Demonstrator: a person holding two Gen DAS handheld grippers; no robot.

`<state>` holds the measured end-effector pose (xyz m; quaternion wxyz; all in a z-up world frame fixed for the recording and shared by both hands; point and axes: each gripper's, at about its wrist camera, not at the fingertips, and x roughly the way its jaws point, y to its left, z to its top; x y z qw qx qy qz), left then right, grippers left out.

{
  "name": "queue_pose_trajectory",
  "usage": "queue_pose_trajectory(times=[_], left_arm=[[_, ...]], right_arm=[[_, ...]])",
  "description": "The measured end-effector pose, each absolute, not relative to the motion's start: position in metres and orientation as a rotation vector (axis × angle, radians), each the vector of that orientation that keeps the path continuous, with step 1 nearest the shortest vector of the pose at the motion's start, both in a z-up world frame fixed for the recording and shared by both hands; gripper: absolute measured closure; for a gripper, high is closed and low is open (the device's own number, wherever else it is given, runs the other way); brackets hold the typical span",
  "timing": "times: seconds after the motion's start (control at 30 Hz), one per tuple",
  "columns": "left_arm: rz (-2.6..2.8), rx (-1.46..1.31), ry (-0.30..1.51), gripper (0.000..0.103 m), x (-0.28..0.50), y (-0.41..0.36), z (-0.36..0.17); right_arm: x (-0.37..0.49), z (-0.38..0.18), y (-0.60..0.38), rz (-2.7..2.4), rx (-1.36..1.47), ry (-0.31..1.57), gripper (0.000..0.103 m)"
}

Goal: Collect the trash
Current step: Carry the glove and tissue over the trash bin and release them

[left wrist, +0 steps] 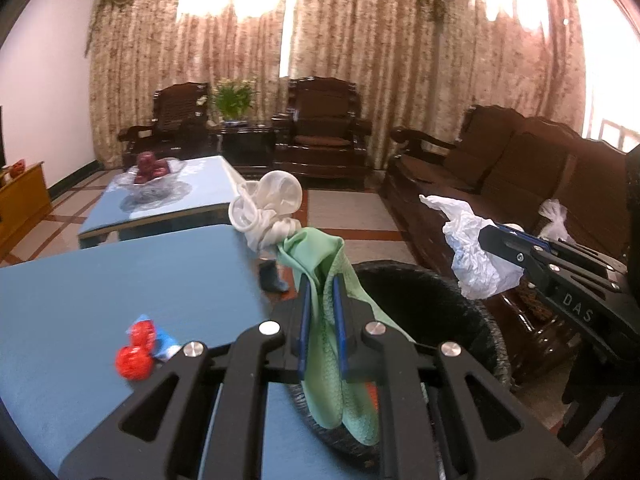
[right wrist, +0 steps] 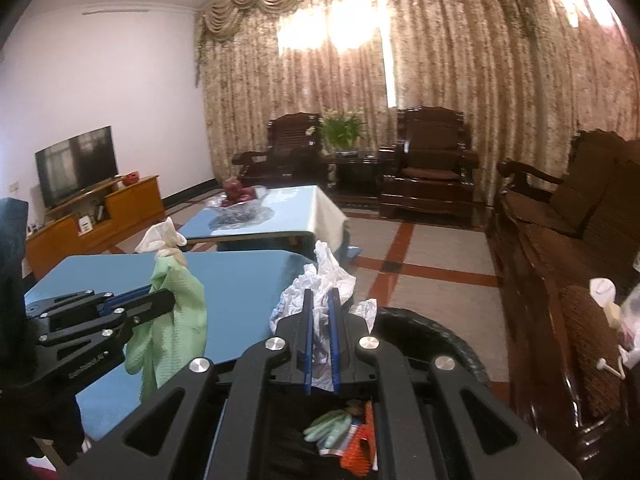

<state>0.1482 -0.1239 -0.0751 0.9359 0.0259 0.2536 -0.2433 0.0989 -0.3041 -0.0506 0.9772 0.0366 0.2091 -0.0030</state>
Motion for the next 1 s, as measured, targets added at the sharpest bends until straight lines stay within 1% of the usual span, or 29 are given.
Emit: queue_pose_trajectory(times=[0.37,0.6,0.67,0.7,0.73,0.77,0.8,0.83,0.87,0.9,0.93,0.97,1.0], left_arm=[[-0.605,0.114,0.598,0.093,0.17,-0.192,-0.125],[-0.634,0.124,0.635,0.093,0.186,-0.217,-0.142],[-0.644,0.126,0.651,0.091,0.19,-0.221,-0.148],[-0.651,0.124,0.662,0.087,0.192,-0.221,-0.15],[-0.652,0.124,0.67,0.081,0.196,-0.22,-0.15],[-0.652,0.121,0.674,0.079,0.197,-0.22,-0.151],[-0.653,0.113,0.677,0.074,0.198,-0.219,-0.153],[-0.653,0.108,0.677,0.065,0.199,-0.218,-0.153],[-0.651,0.102,0.674,0.058,0.199,-0.216,-0.152],[-0.649,0.098,0.667,0.053,0.199,-0.215,-0.151],[-0.648,0.096,0.662,0.052,0.2,-0.215,-0.149],[-0.646,0.095,0.658,0.05,0.199,-0.212,-0.147],[-0.641,0.092,0.65,0.041,0.199,-0.208,-0.145]], right_arm=[[0.107,-0.08,-0.354,-0.111,0.11,0.493,0.096],[0.12,-0.107,-0.371,-0.131,0.128,0.537,0.096],[0.125,-0.114,-0.374,-0.129,0.133,0.551,0.096],[0.125,-0.118,-0.376,-0.129,0.134,0.556,0.094],[0.127,-0.121,-0.378,-0.133,0.135,0.562,0.09],[0.127,-0.123,-0.378,-0.135,0.136,0.566,0.089],[0.127,-0.126,-0.379,-0.141,0.136,0.572,0.082],[0.127,-0.128,-0.379,-0.148,0.136,0.575,0.071],[0.126,-0.129,-0.381,-0.156,0.14,0.575,0.065],[0.125,-0.13,-0.382,-0.161,0.144,0.573,0.058],[0.124,-0.13,-0.382,-0.168,0.146,0.569,0.043],[0.121,-0.129,-0.382,-0.184,0.145,0.563,0.032],[0.12,-0.128,-0.381,-0.196,0.144,0.557,0.016]])
